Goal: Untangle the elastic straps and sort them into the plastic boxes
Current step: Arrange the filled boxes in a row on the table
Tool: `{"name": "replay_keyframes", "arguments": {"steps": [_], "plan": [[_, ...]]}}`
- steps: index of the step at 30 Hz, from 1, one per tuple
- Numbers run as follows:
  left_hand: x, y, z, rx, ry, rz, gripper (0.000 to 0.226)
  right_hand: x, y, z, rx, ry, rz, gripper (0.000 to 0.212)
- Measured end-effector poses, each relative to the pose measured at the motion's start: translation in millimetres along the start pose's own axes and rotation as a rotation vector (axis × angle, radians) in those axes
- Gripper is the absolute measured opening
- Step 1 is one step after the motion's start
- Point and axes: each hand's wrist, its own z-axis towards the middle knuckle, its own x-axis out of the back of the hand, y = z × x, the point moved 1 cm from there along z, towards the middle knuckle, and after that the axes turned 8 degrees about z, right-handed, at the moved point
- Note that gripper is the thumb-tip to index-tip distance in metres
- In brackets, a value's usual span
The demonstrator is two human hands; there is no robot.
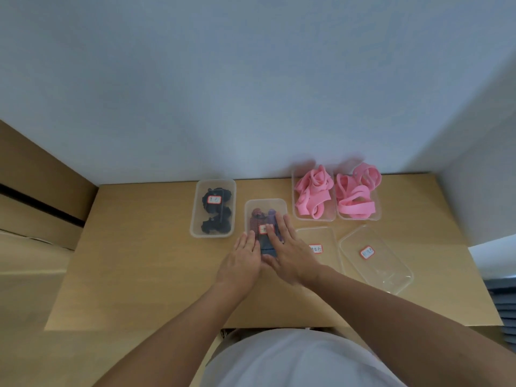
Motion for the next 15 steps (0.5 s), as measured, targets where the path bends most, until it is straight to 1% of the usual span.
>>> {"name": "replay_keyframes", "arguments": {"steps": [4, 6, 8, 10, 11, 13, 15], "plan": [[-4, 6, -9, 0.031, 0.051, -0.009, 0.059, 20, 19, -11, 0.164, -0.089, -0.096, 0.061], [-3, 7, -15, 0.026, 0.102, 0.004, 0.054, 23, 29, -15, 0.219, -0.118, -0.155, 0.058], [3, 8, -20, 0.029, 0.191, 0.068, 0.042, 23, 33, -15, 0.259, -0.101, -0.219, 0.054], [9, 4, -20, 0.061, 0.259, 0.119, 0.031, 21, 30, -10, 0.258, -0.067, -0.267, 0.051], [12, -1, -18, 0.094, 0.268, 0.104, 0.031, 20, 27, -7, 0.25, -0.046, -0.28, 0.05], [18, -12, -11, 0.194, 0.232, 0.043, 0.035, 20, 21, 1, 0.234, -0.013, -0.293, 0.048], [21, -23, -5, 0.259, 0.159, 0.024, 0.05, 22, 15, 9, 0.215, 0.006, -0.296, 0.048]]}}
